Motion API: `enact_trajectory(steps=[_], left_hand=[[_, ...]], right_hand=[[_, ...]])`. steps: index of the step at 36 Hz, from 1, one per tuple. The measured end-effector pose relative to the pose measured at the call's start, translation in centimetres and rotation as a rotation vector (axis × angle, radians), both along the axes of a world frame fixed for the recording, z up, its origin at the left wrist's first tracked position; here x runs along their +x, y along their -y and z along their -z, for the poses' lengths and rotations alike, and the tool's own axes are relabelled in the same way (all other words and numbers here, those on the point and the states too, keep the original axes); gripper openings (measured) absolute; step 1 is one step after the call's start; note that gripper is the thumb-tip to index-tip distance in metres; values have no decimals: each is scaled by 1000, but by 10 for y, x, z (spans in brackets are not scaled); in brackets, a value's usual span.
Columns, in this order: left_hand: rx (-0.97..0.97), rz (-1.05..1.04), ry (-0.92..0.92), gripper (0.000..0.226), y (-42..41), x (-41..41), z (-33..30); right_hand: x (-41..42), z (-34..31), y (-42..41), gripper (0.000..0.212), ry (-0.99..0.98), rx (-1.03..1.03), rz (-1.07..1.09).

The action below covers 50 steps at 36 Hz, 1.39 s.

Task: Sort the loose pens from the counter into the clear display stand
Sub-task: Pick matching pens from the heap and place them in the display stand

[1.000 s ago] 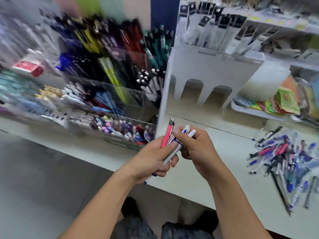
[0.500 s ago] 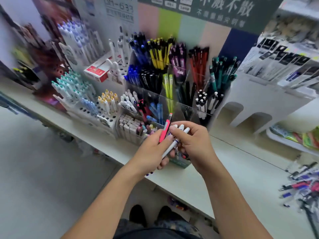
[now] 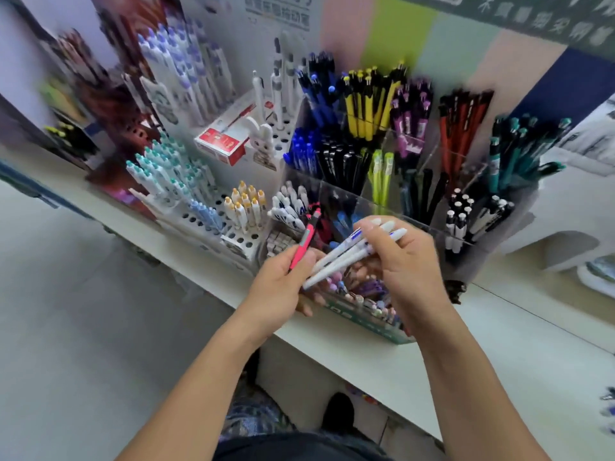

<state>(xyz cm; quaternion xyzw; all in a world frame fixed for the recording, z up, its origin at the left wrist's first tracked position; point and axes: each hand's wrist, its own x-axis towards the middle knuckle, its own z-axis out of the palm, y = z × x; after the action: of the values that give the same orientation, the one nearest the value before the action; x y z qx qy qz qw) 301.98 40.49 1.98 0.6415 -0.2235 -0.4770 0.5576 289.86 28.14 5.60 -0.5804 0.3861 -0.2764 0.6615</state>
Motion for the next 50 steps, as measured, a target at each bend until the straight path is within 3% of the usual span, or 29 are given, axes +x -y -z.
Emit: enact_trajectory(steps=[4,8,13,18,24,30,33,36,39,44,47,50], left_hand=[[45,-116,129,27,6,48,10],[23,-141,129,35,8,88,15],[22,-48,81,31,14,103,22],[-10,-4,219,32,7,100,31],[-6,-16,103,32,9,105,38],[-6,-23,-9,31,9,107,32],[-14,1,-8,29,9,109,27],[-1,12,14,29,9,111,26],[-10,22,10,31,7,110,25],[-24,2,31,30,8,105,24],[-50,39,131,28,7,103,27],[-111,113,343,25,7,100,24]], right_hand=[[24,-12,10,18,27,-299,314],[58,-7,4,17,-68,-512,345],[91,18,-6,14,-328,-770,277],[107,35,-18,8,-430,-772,297],[120,55,-18,23,-656,-739,175],[109,39,-17,35,-636,-640,65],[104,33,-25,40,-528,-570,65],[104,34,-35,39,-539,-744,128],[107,50,-46,51,-695,-986,-39],[102,73,-47,61,-746,-926,-237],[99,62,-44,61,-735,-890,-254],[91,39,-44,58,-582,-741,14]])
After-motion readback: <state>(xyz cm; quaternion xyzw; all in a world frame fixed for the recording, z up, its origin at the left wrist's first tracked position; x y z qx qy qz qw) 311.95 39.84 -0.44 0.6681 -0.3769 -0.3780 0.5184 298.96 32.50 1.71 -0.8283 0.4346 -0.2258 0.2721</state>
